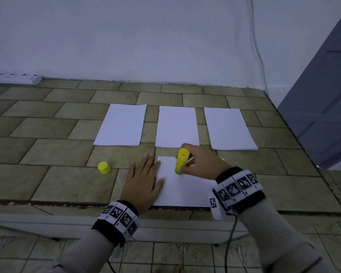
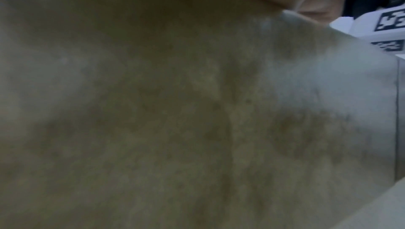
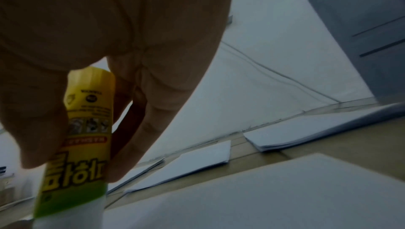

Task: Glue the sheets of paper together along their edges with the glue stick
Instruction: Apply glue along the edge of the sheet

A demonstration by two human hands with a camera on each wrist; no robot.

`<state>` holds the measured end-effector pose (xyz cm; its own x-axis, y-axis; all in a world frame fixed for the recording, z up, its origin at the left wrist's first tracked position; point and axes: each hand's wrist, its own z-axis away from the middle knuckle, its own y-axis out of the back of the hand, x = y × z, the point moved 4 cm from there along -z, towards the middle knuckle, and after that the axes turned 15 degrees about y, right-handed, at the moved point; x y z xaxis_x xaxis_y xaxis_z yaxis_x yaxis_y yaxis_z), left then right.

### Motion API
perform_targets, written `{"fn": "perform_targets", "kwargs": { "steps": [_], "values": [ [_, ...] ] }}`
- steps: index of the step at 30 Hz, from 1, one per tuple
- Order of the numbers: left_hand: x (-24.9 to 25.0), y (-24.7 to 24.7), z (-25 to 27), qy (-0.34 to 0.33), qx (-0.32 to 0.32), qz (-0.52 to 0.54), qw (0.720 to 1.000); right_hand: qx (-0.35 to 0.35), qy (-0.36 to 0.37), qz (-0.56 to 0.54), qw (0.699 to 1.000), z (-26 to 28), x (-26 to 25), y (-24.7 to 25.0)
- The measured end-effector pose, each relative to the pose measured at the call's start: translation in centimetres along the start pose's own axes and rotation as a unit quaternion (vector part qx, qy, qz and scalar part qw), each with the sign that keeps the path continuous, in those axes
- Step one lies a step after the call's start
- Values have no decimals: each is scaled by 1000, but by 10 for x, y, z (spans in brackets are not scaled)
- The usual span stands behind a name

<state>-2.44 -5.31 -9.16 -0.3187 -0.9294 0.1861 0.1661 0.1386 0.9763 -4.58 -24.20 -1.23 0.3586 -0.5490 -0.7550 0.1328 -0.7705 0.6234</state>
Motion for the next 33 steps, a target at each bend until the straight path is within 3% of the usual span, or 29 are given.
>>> {"fn": "perform_targets", "kwargs": {
  "steps": [5, 11, 19, 28, 33],
  "values": [
    [0, -2, 0, 7, -13, -27, 1000, 15, 15, -51, 998, 49, -10, 5],
    [0, -2, -1, 0, -8, -33, 999, -6, 51, -34, 998, 71, -18, -6],
    [1, -1, 0, -3, -1, -21, 1000, -3, 37, 5, 999, 50, -12, 1],
    [2, 2, 1, 3, -2, -29, 1000, 31, -34, 58, 997, 0, 20, 25],
    [1, 0, 1, -1, 2, -19, 1000, 60, -52, 60, 995, 3, 20, 31]
  ]
}}
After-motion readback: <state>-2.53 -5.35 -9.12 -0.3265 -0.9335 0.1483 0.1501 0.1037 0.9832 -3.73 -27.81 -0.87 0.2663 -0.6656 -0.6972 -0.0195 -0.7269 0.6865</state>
